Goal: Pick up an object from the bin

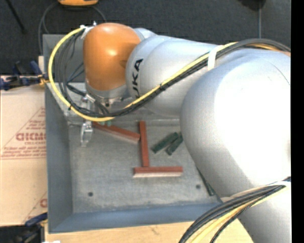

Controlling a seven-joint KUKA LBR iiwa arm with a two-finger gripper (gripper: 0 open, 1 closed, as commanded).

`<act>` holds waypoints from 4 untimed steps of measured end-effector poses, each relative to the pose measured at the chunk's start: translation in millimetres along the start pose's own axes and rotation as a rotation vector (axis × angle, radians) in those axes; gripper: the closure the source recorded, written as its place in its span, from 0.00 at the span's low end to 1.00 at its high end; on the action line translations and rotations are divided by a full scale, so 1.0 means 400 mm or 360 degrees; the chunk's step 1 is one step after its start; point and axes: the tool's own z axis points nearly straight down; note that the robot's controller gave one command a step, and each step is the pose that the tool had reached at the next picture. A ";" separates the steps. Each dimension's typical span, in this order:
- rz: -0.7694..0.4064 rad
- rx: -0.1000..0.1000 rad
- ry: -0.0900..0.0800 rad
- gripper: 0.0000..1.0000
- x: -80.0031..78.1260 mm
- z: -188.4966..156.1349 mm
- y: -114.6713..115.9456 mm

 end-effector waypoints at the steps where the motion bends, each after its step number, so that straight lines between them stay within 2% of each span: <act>1: 0.0005 -0.0003 -0.0013 0.00 -0.006 -0.013 -0.001; 2: 0.0190 -0.0010 -0.0025 1.00 -0.013 0.151 -0.103; 3: 0.0188 -0.0006 0.0004 0.00 -0.002 0.158 -0.099; 4: 0.0189 -0.0006 0.0002 0.00 -0.002 0.158 -0.099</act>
Offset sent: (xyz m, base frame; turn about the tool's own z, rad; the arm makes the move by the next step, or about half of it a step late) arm 0.0001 -0.0421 -0.0691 0.1208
